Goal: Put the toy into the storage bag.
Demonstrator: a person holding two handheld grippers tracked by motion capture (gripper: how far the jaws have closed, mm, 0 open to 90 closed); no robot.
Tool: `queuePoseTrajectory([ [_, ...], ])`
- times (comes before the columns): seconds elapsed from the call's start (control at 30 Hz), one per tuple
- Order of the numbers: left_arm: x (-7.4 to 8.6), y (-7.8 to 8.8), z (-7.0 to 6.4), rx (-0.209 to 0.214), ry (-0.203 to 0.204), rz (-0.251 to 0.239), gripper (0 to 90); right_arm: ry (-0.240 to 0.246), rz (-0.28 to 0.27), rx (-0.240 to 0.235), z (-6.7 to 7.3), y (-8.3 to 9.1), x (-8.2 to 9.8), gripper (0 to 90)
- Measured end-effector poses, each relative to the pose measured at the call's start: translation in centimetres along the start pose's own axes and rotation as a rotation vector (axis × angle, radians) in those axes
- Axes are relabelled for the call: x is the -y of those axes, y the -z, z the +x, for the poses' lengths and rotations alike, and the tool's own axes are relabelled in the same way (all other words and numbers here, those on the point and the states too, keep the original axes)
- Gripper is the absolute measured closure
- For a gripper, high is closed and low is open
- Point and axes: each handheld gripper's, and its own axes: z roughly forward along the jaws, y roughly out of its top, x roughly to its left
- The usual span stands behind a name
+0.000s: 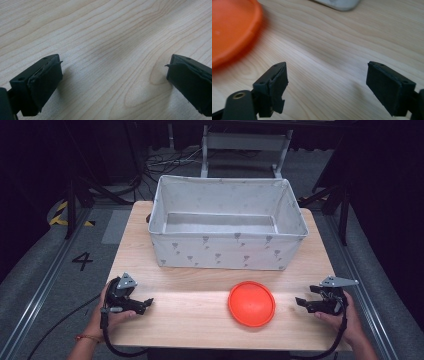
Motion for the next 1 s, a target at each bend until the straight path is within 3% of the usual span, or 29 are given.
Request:
queuePoseTrajectory([
  [0.2, 0.0, 0.0, -0.1, 0.001, 0.014, 0.001, 0.5, 0.064, -0.026, -0.086, 2.8, -1.2, -2.2, 19.0],
  [0.43, 0.0, 0.0, -0.1, -0.004, 0.015, 0.0, 0.6, 0.152, -0.008, -0.186, 6.5, -3.4, -3.8, 17.8],
  [0.67, 0.0, 0.0, -0.1, -0.005, 0.015, 0.0, 0.5, 0.162, 0.057, -0.201, 6.9, -5.7, -3.8, 17.9],
  [1.0, 0.0, 0.0, -0.1, -0.005, 0.021, 0.001, 0.5, 0.202, 0.041, -0.204, 7.8, -6.9, -3.9, 14.4],
])
